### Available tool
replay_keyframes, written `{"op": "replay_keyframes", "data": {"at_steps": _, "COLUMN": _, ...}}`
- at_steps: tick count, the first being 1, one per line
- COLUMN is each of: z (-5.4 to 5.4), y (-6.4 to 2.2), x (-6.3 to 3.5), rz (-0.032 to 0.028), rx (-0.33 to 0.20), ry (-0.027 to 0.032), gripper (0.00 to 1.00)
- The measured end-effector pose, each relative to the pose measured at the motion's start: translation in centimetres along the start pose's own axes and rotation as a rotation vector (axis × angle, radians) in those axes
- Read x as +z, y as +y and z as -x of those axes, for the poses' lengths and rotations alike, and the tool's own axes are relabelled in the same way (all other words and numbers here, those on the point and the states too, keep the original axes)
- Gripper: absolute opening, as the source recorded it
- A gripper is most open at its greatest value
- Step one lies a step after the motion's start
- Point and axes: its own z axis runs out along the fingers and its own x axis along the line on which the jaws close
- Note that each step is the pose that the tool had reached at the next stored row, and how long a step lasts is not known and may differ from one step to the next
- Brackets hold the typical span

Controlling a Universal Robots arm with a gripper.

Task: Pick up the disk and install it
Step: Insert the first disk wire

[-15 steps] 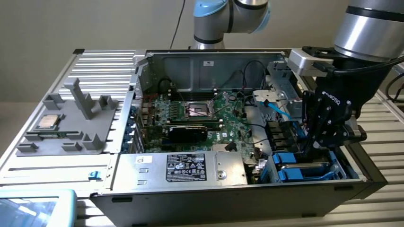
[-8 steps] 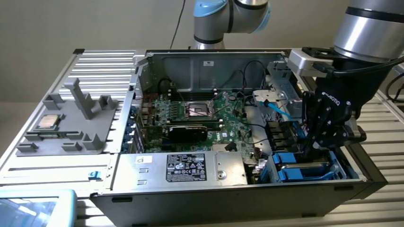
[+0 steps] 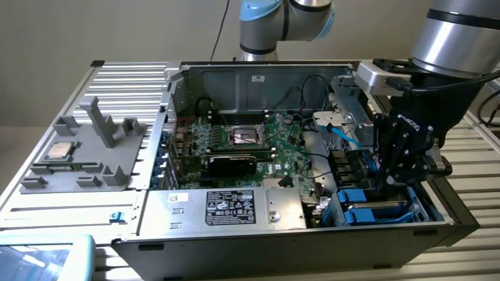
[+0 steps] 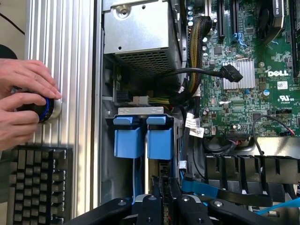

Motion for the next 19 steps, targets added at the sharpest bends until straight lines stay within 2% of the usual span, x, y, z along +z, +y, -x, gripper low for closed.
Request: {"op": "replay_keyframes", "data": {"at_steps": 19, "z": -0.02, "y": 0.09, "x": 0.08, "rz": 0.0001, "rx": 0.0, "ry": 0.0004, "gripper": 0.16}}
